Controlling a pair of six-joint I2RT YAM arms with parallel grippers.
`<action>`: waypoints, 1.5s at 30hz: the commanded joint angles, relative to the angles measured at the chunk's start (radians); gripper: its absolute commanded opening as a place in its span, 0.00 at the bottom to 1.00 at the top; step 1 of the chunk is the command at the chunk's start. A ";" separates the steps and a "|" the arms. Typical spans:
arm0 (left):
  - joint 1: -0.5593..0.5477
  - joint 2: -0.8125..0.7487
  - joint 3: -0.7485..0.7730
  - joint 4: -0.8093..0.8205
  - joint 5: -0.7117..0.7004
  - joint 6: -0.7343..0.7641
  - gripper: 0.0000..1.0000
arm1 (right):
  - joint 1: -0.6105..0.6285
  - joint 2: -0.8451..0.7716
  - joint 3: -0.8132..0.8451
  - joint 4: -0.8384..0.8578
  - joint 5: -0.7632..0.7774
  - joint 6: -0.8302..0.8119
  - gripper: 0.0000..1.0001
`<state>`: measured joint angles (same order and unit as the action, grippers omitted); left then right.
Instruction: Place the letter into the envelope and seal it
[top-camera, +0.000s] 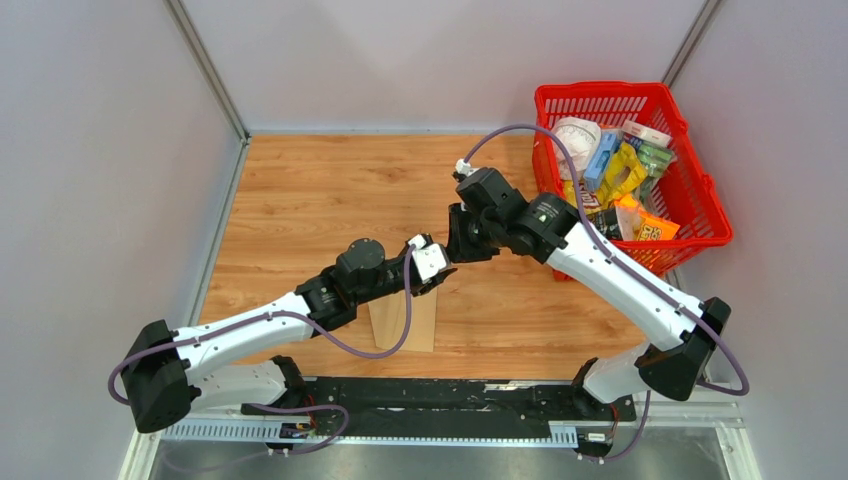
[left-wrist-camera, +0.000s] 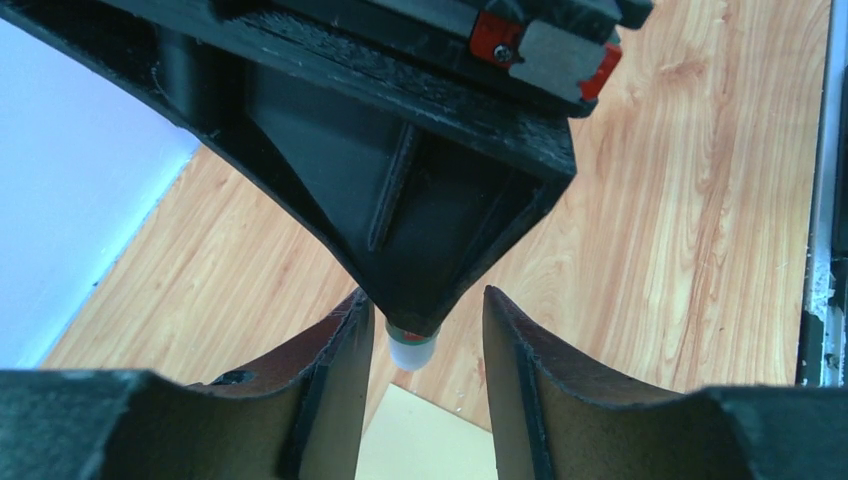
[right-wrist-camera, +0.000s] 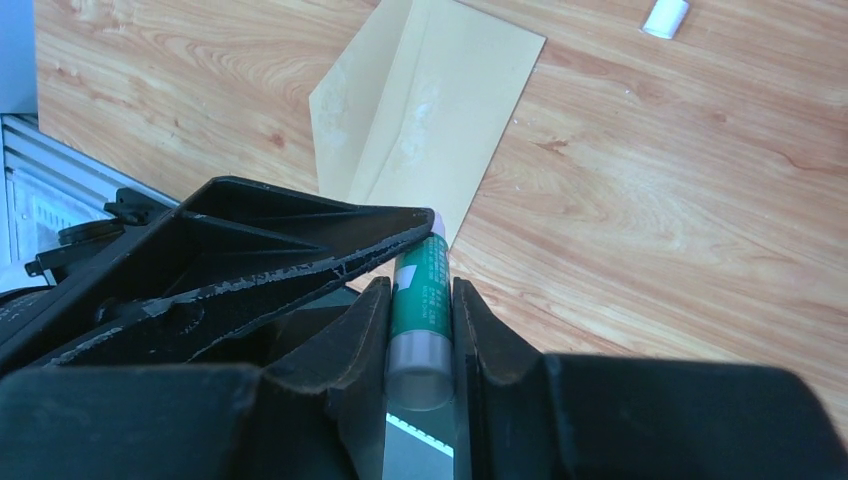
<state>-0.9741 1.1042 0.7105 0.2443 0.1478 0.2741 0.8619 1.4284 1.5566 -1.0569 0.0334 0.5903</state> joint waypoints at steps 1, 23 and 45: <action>-0.003 -0.007 0.026 0.003 0.006 -0.001 0.52 | -0.003 -0.026 0.042 0.014 0.033 -0.001 0.00; -0.003 -0.006 -0.013 0.058 -0.042 0.016 0.26 | -0.003 -0.039 0.057 0.006 -0.052 0.013 0.00; -0.003 -0.040 0.012 0.066 0.001 0.014 0.00 | 0.005 -0.025 0.003 0.067 0.031 0.013 0.14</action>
<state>-0.9726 1.0992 0.7033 0.2474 0.1101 0.2928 0.8631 1.4223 1.5646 -1.0348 0.0116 0.6033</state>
